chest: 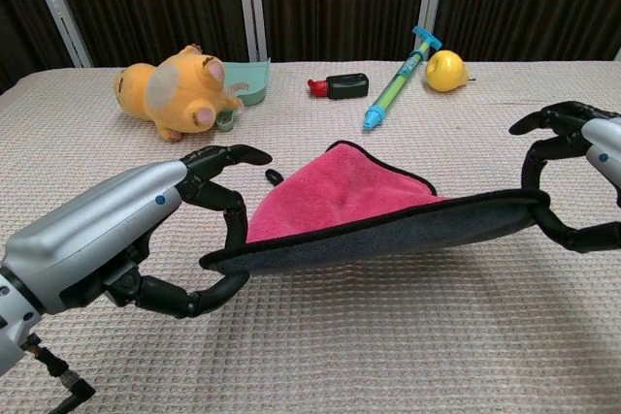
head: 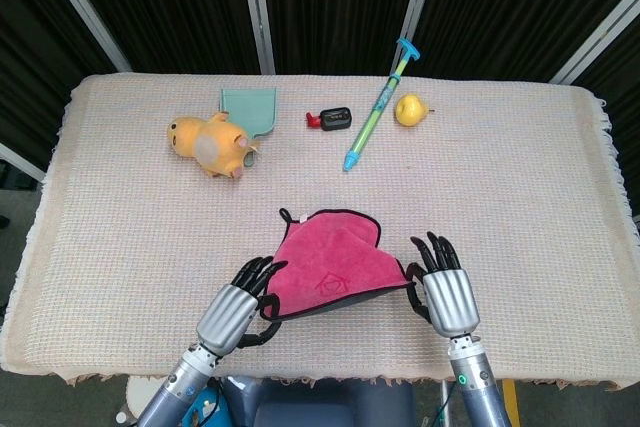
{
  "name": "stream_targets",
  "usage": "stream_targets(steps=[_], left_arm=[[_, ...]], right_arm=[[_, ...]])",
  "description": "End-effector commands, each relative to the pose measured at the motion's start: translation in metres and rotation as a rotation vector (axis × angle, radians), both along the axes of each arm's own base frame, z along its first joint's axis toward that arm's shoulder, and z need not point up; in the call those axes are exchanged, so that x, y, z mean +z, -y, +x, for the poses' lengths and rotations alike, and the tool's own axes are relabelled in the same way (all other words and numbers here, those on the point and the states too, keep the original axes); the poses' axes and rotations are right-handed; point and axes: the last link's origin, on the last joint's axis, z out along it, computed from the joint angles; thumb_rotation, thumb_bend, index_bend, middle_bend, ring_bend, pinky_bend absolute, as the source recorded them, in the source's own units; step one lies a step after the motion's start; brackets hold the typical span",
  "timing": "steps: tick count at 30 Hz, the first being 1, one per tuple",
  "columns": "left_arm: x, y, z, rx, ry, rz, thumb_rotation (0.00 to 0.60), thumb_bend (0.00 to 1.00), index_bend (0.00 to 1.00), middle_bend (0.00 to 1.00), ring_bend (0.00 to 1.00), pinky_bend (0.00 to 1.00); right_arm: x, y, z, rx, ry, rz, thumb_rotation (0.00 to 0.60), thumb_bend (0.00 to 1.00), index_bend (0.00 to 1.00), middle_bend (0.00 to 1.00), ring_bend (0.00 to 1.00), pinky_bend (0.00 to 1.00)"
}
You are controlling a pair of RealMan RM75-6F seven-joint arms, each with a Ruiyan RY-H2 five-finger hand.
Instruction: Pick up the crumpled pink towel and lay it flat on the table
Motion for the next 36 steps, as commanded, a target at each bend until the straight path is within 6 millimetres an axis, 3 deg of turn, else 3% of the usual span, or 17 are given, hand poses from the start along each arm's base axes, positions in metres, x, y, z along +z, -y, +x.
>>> stream_targets(steps=[1, 36], left_arm=[[-0.002, 0.002, -0.001, 0.001, -0.001, -0.009, 0.6, 0.48, 0.63, 0.07, 0.0, 0.07], [-0.016, 0.031, -0.009, -0.02, -0.014, -0.086, 0.6, 0.48, 0.63, 0.07, 0.0, 0.07]], right_arm=[[-0.001, -0.001, -0.002, -0.003, -0.005, 0.008, 0.6, 0.55, 0.58, 0.19, 0.08, 0.1], [-0.011, -0.024, -0.02, -0.04, -0.042, 0.076, 0.6, 0.55, 0.59, 0.19, 0.08, 0.1]])
